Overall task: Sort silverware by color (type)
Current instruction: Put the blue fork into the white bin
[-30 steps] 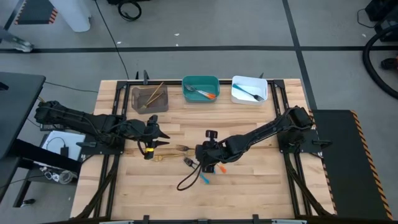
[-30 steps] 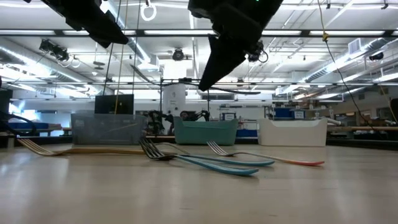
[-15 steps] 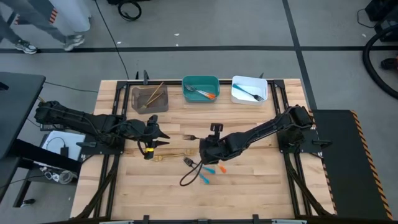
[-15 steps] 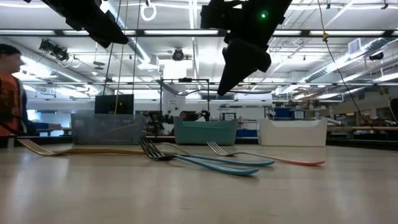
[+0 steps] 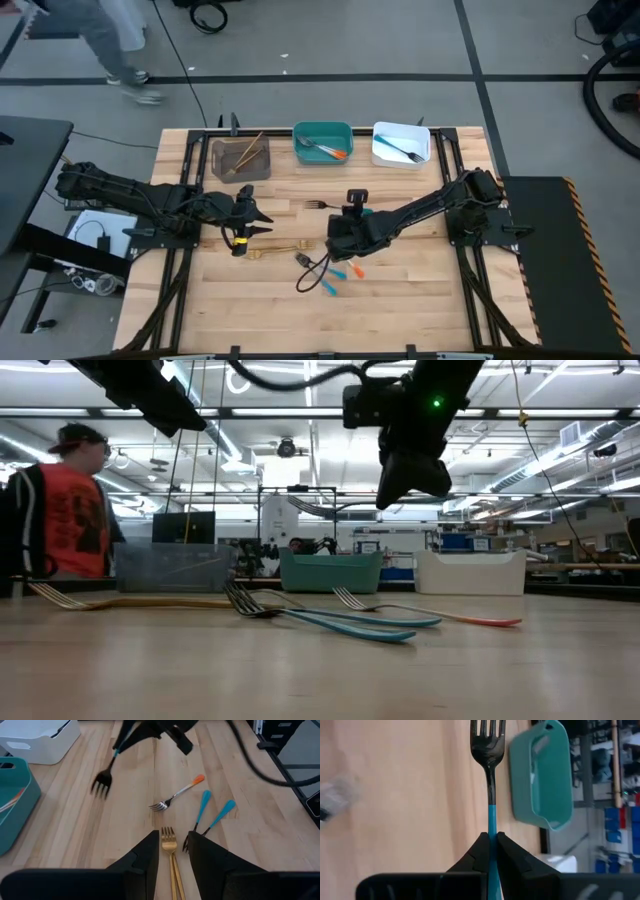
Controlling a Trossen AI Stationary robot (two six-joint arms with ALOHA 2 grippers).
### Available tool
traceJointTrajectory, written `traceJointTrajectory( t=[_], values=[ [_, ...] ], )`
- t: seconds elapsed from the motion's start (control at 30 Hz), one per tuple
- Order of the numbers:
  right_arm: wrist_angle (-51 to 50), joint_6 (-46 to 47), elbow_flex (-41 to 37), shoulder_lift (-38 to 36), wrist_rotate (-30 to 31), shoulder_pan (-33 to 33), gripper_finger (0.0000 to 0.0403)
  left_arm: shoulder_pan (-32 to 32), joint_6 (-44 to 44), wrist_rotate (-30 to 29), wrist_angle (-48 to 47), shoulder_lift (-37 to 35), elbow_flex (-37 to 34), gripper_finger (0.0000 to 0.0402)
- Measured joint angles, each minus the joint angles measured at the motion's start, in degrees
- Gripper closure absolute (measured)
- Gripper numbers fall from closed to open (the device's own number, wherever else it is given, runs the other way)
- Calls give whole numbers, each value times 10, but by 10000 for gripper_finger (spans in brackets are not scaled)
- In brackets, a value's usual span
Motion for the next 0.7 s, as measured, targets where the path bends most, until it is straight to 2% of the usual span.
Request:
traceJointTrajectory(
  t=[0.33,0.7],
  values=[
    [-78,19,0,-2,41,-19,378,0,0,0,0,0,0,290],
    [-129,-8,-2,-53,87,-61,378,0,0,0,0,0,0,290]
  ],
)
